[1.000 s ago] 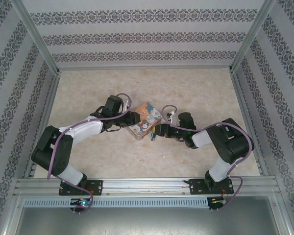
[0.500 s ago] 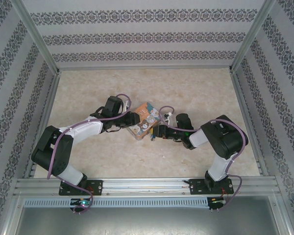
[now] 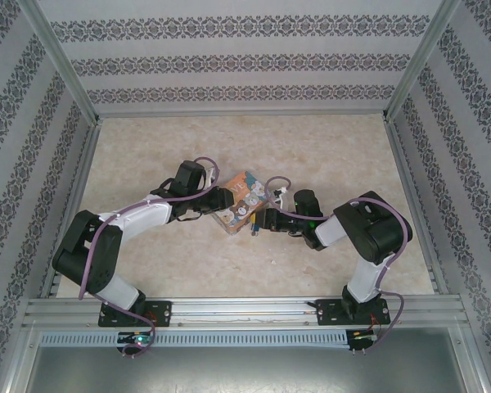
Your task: Unlock the padlock with the key
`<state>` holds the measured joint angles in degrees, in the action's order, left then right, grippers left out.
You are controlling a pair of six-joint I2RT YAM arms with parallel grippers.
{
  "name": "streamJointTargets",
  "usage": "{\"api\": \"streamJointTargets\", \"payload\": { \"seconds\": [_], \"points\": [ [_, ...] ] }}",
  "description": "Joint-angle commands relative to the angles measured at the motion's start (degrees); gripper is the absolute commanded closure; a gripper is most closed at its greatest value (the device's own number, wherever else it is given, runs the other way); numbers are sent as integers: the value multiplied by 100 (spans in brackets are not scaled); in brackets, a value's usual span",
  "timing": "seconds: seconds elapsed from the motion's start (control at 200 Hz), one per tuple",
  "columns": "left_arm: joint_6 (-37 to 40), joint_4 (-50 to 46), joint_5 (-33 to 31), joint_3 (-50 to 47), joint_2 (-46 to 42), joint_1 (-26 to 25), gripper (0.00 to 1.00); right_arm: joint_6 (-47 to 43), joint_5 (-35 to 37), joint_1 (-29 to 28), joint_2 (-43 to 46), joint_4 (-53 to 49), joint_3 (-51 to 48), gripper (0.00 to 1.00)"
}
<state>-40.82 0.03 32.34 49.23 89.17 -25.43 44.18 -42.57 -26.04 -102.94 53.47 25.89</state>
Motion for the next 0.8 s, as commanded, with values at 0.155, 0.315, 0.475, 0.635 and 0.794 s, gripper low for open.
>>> {"api": "streamJointTargets", "payload": {
  "seconds": [0.155, 0.315, 0.475, 0.635, 0.794],
  "points": [
    [43, -64, -70, -2, 66, -24, 68, 27, -103, -59, -16, 278, -12, 72],
    [48, -74, -65, -2, 63, -25, 68, 32, -112, -59, -16, 278, -14, 79],
    [48, -82, -61, 7, 62, -23, 68, 67, -120, -64, -34, 301, 8, 86],
    [34, -74, -41, -10, 57, -23, 68, 89, -86, -102, -64, 313, 37, 91],
    [2, -26, -21, -72, 67, -23, 68, 83, -85, -138, -116, 321, 49, 81]
  ]
}}
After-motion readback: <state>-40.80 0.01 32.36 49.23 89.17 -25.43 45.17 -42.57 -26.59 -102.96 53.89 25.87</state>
